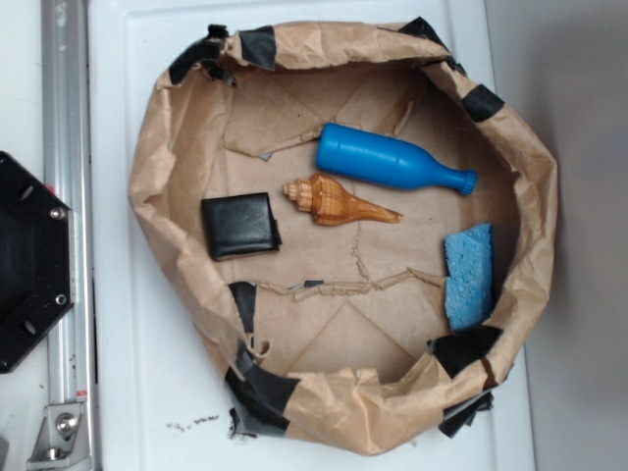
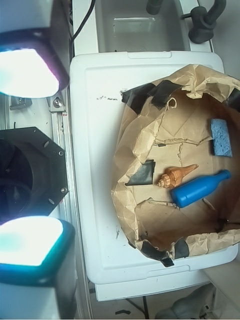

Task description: Grab the shell.

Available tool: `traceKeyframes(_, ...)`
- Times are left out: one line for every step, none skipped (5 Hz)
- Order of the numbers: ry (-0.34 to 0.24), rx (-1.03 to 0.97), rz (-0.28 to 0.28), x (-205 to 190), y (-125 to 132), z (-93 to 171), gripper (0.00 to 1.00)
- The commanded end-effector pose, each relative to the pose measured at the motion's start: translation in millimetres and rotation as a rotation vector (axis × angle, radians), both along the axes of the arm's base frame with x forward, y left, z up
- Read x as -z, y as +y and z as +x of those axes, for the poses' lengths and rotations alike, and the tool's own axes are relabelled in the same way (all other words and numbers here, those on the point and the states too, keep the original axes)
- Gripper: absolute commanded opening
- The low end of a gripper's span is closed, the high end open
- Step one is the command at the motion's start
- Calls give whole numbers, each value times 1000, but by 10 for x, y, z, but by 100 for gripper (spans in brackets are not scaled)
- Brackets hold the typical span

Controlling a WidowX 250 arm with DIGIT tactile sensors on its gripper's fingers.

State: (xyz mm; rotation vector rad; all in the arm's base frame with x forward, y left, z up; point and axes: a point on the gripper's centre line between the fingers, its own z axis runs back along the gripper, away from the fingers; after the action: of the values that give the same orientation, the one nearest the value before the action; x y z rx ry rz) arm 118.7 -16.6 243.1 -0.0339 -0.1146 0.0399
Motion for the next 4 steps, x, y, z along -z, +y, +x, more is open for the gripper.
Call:
traceKeyframes(0, 0, 0, 0, 0, 0, 100)
traceKeyframes(-17, 20, 39, 295, 50, 476, 100)
traceKeyframes(-4, -22, 13, 532, 198, 827, 100)
traceKeyframes(47, -27, 27, 891, 319, 1079, 100)
